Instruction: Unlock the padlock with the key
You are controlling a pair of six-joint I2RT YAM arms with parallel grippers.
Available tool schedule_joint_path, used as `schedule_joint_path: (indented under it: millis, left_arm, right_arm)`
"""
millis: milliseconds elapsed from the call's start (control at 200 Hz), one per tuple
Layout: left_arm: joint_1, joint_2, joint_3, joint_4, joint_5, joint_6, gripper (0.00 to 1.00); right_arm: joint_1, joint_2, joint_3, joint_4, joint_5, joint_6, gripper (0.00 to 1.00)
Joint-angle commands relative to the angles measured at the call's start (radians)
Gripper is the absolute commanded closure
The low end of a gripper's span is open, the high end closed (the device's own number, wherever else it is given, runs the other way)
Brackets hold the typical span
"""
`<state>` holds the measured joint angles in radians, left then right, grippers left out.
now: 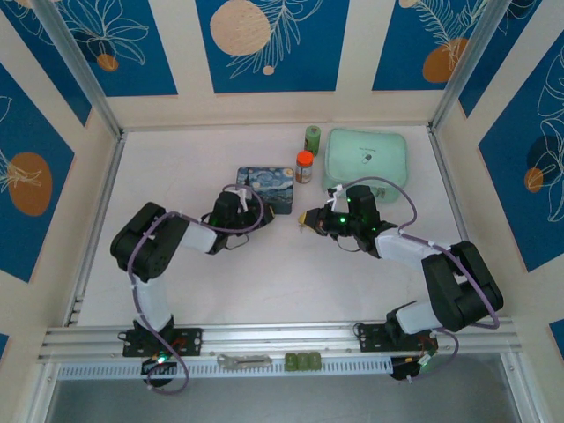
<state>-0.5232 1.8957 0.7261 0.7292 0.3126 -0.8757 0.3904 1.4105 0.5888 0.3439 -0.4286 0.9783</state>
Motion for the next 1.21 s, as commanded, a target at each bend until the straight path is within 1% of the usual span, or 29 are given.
schedule_joint_path:
  millis: [0,55,150,265,400,480,615,745,880,1005,1115,1200]
  left_arm:
    - [-0.032,0.078,0.022,-0.007,0.037,-0.062,0.66]
    - [-0.032,0.085,0.026,0.007,0.037,-0.07,0.72]
    - [-0.032,0.075,0.016,0.027,0.042,-0.084,0.87]
    - [-0.032,0.041,-0.007,0.048,0.061,-0.115,1.0]
    - [-0.032,0.016,-0.023,0.131,0.124,-0.198,1.0]
    - [-0.032,0.024,-0.026,0.222,0.184,-0.272,1.0]
    - [-0.032,0.07,-0.032,0.458,0.268,-0.443,1.0]
    - [-0.031,0.101,-0.052,0.612,0.277,-0.563,1.0]
    - [-0.03,0.1,-0.079,0.678,0.261,-0.595,1.0]
    - [-0.03,0.071,-0.092,0.679,0.262,-0.595,1.0]
    - [-0.031,0.039,-0.112,0.679,0.248,-0.597,1.0]
    - [-0.031,0.026,-0.125,0.678,0.241,-0.594,1.0]
  right_arm:
    - [-0.004,-0.016,0.004,-0.002,0.004,0.014,1.0]
    - [-0.003,-0.022,-0.005,-0.003,0.01,0.015,1.0]
    - [-0.003,-0.024,-0.018,-0.005,0.017,0.018,1.0]
    - [-0.004,-0.013,-0.039,0.008,0.032,0.037,1.0]
    - [-0.016,0.017,-0.063,0.062,0.026,0.089,1.0]
    - [-0.025,0.033,-0.068,0.082,0.018,0.118,1.0]
    - [-0.027,0.037,-0.084,0.132,0.016,0.161,1.0]
    - [-0.028,0.046,-0.098,0.196,0.02,0.217,1.0]
    - [-0.03,0.069,-0.114,0.27,0.029,0.259,1.0]
    - [-0.032,0.102,-0.123,0.312,0.031,0.281,1.0]
    - [-0.03,0.149,-0.133,0.425,0.007,0.314,1.0]
    - [-0.018,0.178,-0.122,0.468,-0.007,0.324,1.0]
